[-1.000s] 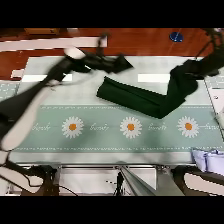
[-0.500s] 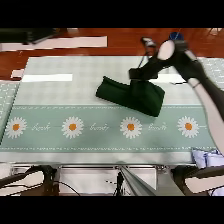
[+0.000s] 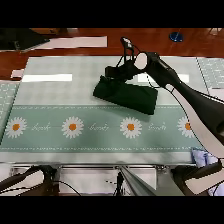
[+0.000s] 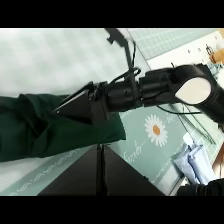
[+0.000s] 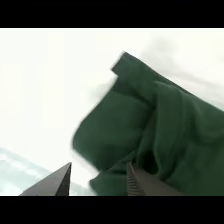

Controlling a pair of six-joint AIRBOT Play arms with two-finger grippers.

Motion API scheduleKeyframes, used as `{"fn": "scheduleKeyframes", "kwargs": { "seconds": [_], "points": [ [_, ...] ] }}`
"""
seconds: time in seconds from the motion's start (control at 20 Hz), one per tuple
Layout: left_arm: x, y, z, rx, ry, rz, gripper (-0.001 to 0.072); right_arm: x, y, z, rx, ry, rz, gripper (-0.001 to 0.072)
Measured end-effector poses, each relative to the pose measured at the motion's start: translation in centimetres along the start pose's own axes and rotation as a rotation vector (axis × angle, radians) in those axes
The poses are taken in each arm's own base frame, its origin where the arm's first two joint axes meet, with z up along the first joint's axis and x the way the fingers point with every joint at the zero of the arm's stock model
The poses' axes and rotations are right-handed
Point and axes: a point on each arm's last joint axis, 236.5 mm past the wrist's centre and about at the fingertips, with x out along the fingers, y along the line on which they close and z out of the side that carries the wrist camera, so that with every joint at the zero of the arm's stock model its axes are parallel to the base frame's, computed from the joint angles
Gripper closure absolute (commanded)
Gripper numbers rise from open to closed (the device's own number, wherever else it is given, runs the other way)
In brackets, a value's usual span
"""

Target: Fold the shirts.

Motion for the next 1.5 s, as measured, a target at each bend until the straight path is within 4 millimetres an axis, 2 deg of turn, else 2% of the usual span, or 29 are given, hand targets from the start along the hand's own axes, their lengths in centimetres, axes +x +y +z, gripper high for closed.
{"fn": "scheduleKeyframes", "kwargs": {
  "seconds": [0.1, 0.2, 0.25, 0.3, 0.35, 0.4, 0.5, 0.55, 0.6, 0.7, 0.85, 1.05, 1.15, 1.35, 1.4, 1.5],
  "points": [
    [0.8, 1.0, -0.8, -0.031, 0.012, 0.006, 0.0670, -1.8, -0.6, 0.2, -0.028, 0.015, -0.017, 0.0278],
    [1.5, 2.3, -1.8, -0.063, 0.028, 0.020, 0.0642, -4.4, -3.3, -0.2, -0.079, 0.065, -0.107, 0.0278],
    [1.8, 2.9, -2.4, -0.078, 0.042, 0.027, 0.0544, -6.2, -6.0, -0.7, -0.111, 0.106, -0.198, 0.0278],
    [2.1, 3.5, -3.0, -0.095, 0.053, 0.032, 0.0420, -8.3, -9.4, -1.2, -0.140, 0.156, -0.310, 0.0278],
    [2.3, 4.0, -3.5, -0.109, 0.066, 0.038, 0.0332, -10.6, -12.9, -1.7, -0.153, 0.211, -0.418, 0.0278],
    [2.6, 4.7, -4.1, -0.121, 0.082, 0.052, 0.0303, -13.1, -16.5, -2.6, -0.148, 0.280, -0.520, 0.0272],
    [2.8, 5.5, -5.2, -0.134, 0.114, 0.064, 0.0303, -17.1, -21.8, -4.8, -0.068, 0.399, -0.619, 0.0146],
    [2.9, 5.9, -5.6, -0.137, 0.129, 0.076, 0.0304, -18.4, -23.7, -6.1, 0.000, 0.446, -0.620, 0.0123],
    [2.9, 6.1, -6.1, -0.140, 0.144, 0.081, 0.0304, -18.8, -24.7, -7.4, 0.074, 0.472, -0.574, 0.0123],
    [2.9, 6.5, -6.7, -0.143, 0.168, 0.091, 0.0304, -18.1, -24.8, -9.1, 0.199, 0.481, -0.434, 0.0123],
    [2.8, 6.7, -7.2, -0.146, 0.185, 0.100, 0.0305, -15.6, -24.5, -10.5, 0.322, 0.445, -0.272, 0.0123],
    [2.8, 6.8, -7.4, -0.165, 0.191, 0.106, 0.0304, -11.7, -24.1, -12.7, 0.405, 0.405, -0.158, 0.0124],
    [2.8, 6.8, -7.5, -0.169, 0.196, 0.106, 0.0304, -9.9, -24.1, -12.9, 0.451, 0.348, -0.120, 0.0137],
    [2.8, 6.8, -7.5, -0.185, 0.196, 0.107, 0.0304, -7.3, -24.1, -12.0, 0.517, 0.245, -0.083, 0.0246],
    [2.8, 6.8, -7.5, -0.188, 0.196, 0.108, 0.0304, -6.5, -23.8, -12.1, 0.526, 0.241, -0.072, 0.0295],
    [2.8, 6.8, -7.5, -0.195, 0.195, 0.109, 0.0305, -4.9, -22.9, -12.3, 0.539, 0.241, -0.045, 0.0488]
  ]
}}
